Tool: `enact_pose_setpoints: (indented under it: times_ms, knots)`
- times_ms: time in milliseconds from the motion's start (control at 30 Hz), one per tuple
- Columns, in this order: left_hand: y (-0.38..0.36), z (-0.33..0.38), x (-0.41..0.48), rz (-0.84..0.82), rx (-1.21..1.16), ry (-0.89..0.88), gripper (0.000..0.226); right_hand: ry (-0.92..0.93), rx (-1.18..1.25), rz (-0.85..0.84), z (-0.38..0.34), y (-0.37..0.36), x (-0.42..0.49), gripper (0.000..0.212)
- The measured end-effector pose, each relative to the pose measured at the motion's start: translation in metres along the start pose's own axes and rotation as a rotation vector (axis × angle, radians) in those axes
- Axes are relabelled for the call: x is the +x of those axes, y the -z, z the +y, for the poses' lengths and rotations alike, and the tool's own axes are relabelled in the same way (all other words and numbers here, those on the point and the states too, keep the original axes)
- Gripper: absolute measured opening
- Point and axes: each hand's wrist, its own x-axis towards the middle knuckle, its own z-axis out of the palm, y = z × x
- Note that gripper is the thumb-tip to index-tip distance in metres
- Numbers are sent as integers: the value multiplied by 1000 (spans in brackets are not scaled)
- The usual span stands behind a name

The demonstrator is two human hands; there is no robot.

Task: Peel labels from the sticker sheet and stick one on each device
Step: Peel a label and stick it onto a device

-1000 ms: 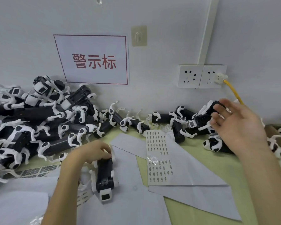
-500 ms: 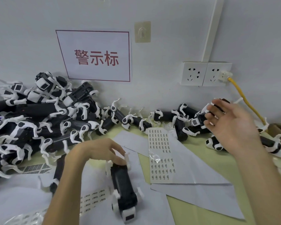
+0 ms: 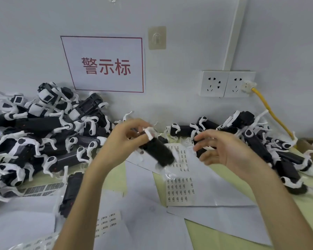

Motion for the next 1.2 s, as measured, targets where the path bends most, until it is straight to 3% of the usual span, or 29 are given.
enact_pose_setpoints:
  times_ms: [133, 267, 333, 533, 667, 733, 800, 900, 1033, 1200]
  knots:
    - [-15, 28, 2, 191, -44, -206, 25, -74, -86, -126, 7, -18, -1, 49]
    - [-24, 44, -1, 129, -185, -271, 28, 54, 329, -261, 7, -23, 1, 70]
    - [-25, 47, -2, 104, -257, -236, 29, 128, 445, -307, 3, -21, -3, 69]
    - [-20, 47, -6, -83, -451, -276, 25, 341, 255, -188, -7, -16, -11, 50]
    - [-25, 52, -4, -105, -658, -74, 25, 446, 194, -117, -10, -6, -16, 52]
    - [-35, 51, -3, -119, -469, 75, 29, 472, 70, -140, -13, -3, -17, 57]
    - [-44, 47, -4, -237, -340, 161, 37, 502, -38, -187, -15, -2, -19, 58]
    - [-48, 50, -6, -434, -529, 171, 41, 511, -87, -250, -15, 2, -22, 65]
    - [-40, 47, -6, -576, -646, 212, 45, 469, -134, -328, -16, 9, -27, 77]
    - [-32, 43, -8, -660, -597, 263, 47, 527, -192, -372, -21, 0, -30, 54]
